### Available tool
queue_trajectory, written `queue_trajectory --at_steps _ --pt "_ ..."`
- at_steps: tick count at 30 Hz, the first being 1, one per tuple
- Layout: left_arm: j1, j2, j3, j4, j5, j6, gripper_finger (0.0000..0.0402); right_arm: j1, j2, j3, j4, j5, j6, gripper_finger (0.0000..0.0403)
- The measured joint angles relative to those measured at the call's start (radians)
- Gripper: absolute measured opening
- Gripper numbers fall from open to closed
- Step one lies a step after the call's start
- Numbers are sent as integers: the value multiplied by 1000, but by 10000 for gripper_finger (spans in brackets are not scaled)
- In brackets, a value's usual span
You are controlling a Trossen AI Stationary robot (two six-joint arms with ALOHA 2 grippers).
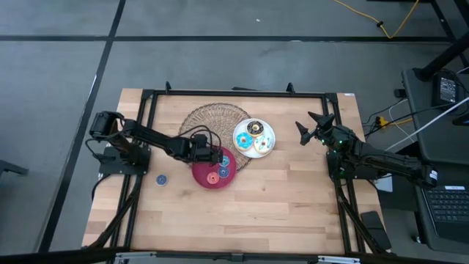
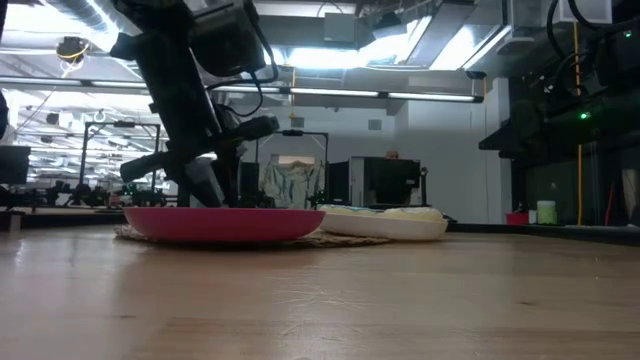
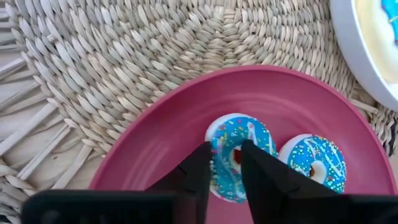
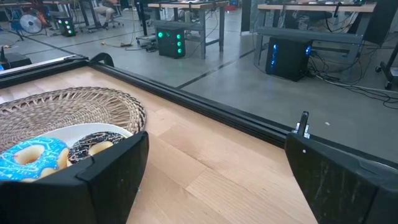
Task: Pick & Place donuts
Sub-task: Put the small light blue donut on the pink plate, then put the blue donut on the pink plate
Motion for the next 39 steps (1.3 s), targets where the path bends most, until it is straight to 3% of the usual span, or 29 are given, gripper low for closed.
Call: queue_trajectory --at_steps 9,14,24,39 --pt "-1 -7 0 6 1 0 176 0 0 0 0 0 0 376" --pt "-1 -24 4 3 2 0 210 0 0 0 0 0 0 376" --pt "-35 -124 4 -63 9 -2 217 0 0 0 0 0 0 376" --pt "-263 -359 4 -505 35 -128 216 0 0 0 0 0 0 376"
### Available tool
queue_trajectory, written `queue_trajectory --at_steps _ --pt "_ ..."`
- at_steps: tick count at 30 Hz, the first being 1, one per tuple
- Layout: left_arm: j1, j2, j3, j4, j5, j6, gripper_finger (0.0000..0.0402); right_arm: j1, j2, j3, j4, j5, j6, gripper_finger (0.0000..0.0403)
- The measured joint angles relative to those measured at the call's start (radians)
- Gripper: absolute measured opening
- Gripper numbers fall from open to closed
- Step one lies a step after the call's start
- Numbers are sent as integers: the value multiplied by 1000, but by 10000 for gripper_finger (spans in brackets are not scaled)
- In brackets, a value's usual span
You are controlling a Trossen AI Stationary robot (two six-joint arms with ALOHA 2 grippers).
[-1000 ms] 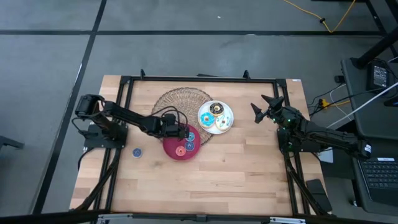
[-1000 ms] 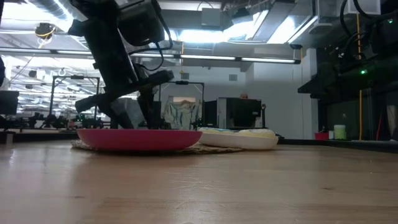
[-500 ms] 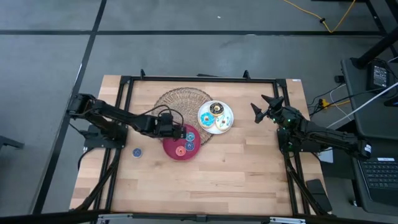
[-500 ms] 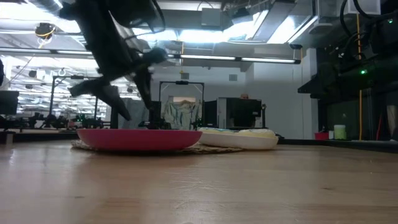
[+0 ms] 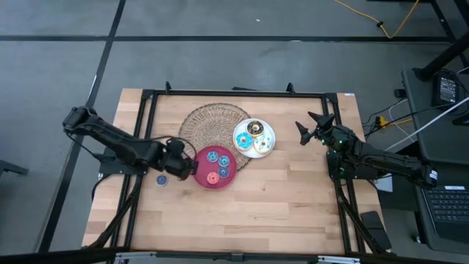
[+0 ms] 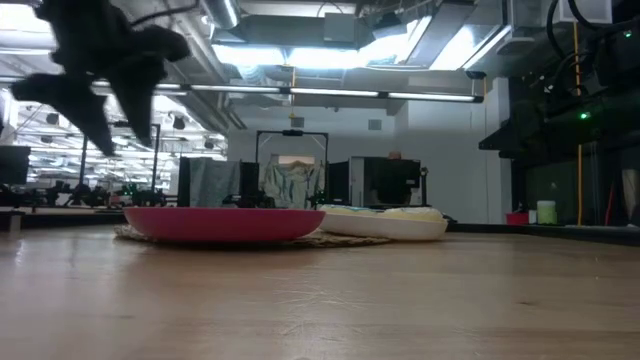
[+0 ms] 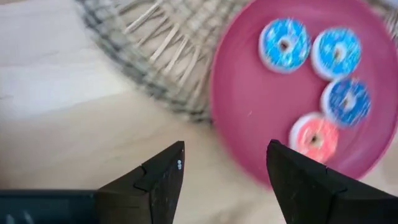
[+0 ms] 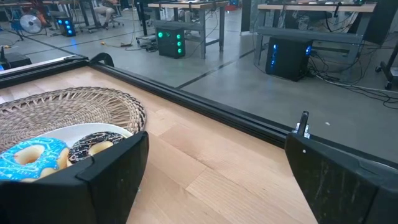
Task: Pick & Place donuts
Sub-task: Put the blue donut on the pink plate
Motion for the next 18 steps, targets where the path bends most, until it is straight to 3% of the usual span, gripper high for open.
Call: queue_trajectory --at_steps 10,18 --pt "-168 -66 0 -203 65 -56 217 0 0 0 0 0 0 376" --pt "-264 -67 -16 -265 136 -58 216 0 0 0 0 0 0 376"
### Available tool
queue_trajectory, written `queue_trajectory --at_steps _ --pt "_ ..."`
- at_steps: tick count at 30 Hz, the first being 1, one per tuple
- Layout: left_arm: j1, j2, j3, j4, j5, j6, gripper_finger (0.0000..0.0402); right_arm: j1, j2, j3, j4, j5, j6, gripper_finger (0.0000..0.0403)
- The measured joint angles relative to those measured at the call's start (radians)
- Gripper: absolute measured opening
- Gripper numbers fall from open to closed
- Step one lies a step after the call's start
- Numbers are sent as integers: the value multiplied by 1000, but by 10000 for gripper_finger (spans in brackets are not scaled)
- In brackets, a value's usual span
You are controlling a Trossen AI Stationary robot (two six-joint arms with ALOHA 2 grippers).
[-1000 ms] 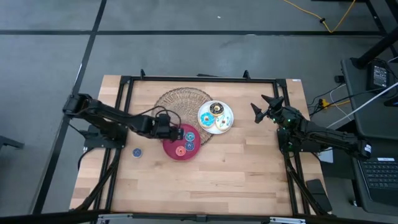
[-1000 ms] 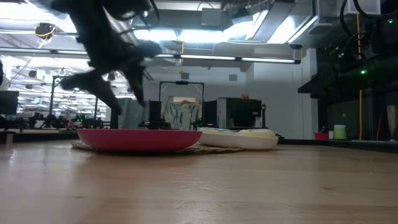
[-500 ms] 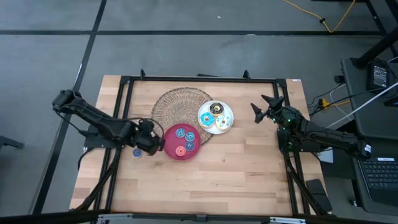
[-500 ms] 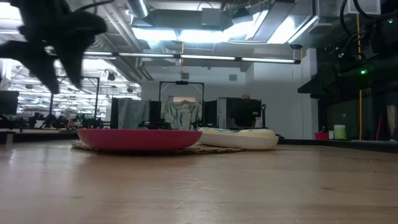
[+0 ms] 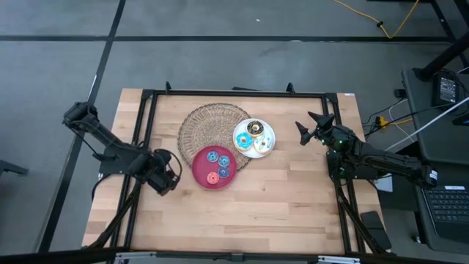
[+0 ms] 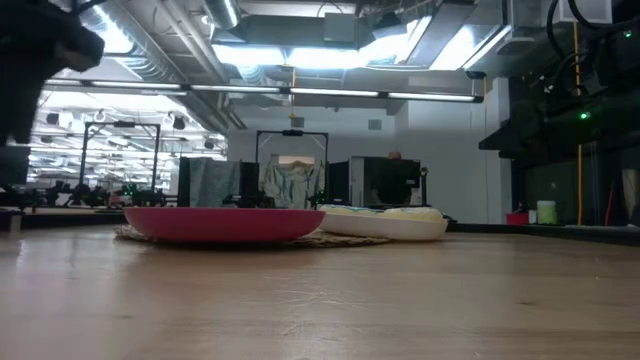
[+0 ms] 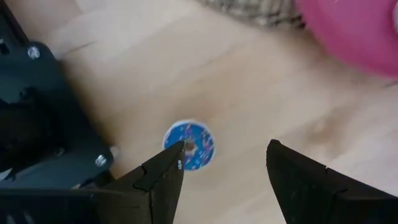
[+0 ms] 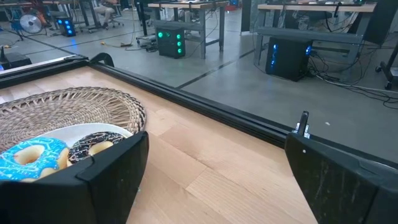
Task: Pick & Place donuts
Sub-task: Put the blue donut on the pink plate
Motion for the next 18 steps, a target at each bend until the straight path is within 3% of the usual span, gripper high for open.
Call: queue_trajectory --at_steps 7,18 --pt "-70 1 -60 68 78 -26 216 0 0 0 0 0 0 376" --pt "-183 79 -87 151 42 -253 216 0 0 0 0 0 0 376"
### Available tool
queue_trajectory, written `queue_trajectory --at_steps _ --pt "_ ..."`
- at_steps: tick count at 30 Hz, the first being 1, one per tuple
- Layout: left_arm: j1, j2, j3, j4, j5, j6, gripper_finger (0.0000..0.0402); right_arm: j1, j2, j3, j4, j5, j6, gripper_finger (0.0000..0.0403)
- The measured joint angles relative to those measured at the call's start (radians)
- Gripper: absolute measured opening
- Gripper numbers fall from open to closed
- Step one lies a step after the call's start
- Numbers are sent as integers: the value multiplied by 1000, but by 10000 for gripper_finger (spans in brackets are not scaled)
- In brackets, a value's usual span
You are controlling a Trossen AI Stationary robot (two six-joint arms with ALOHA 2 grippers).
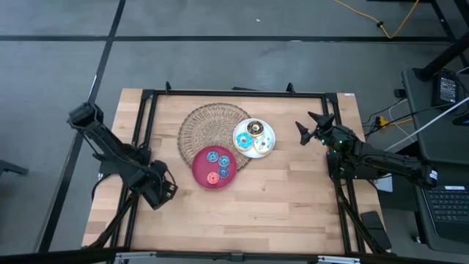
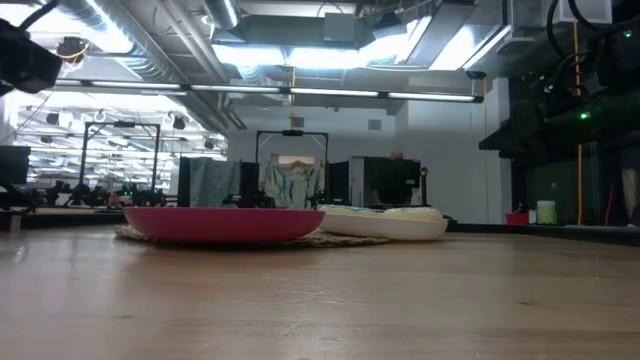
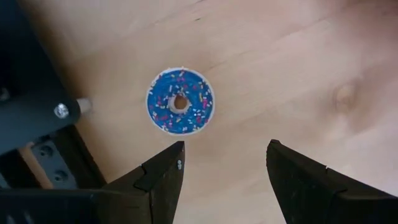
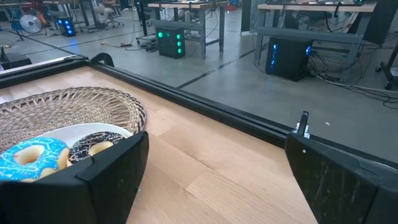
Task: Pick & Place donuts
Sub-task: Put the blue donut on the pink plate
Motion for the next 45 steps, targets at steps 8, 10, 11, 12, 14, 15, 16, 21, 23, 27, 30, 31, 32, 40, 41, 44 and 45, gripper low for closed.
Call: queue_trajectory --at_steps 8,10,11,12,14,15,16,21,23,27,30,31,32,40,41,44,45 --pt "-64 107 1 38 -70 -317 213 0 0 0 0 0 0 376" --pt "-65 141 11 40 -60 -328 208 0 0 0 0 0 0 376" --pt "-62 158 17 43 -56 -329 204 0 0 0 0 0 0 376" --pt "-57 177 26 43 -56 -330 199 0 0 0 0 0 0 376" --pt "-47 207 43 45 -65 -326 190 0 0 0 0 0 0 376" --pt "-43 213 52 51 -86 -316 185 0 0 0 0 0 0 376" --pt "-40 216 60 63 -111 -300 181 0 0 0 0 0 0 376" --pt "-15 219 62 187 -153 -148 169 0 0 0 0 0 0 376" --pt "2 219 62 232 -130 -87 169 0 0 0 0 0 0 376" --pt "51 219 62 262 -26 58 170 0 0 0 0 0 0 376" --pt "82 219 62 258 49 131 166 0 0 0 0 0 0 376" --pt "89 219 62 256 59 164 165 0 0 0 0 0 0 376" --pt "94 219 62 256 62 209 164 0 0 0 0 0 0 376" --pt "108 211 62 201 119 623 165 0 0 0 0 0 0 376" --pt "108 207 62 185 128 666 165 0 0 0 0 0 0 376" --pt "108 180 62 122 142 768 164 0 0 0 0 0 0 376" --pt "108 168 62 92 140 784 165 0 0 0 0 0 0 376"
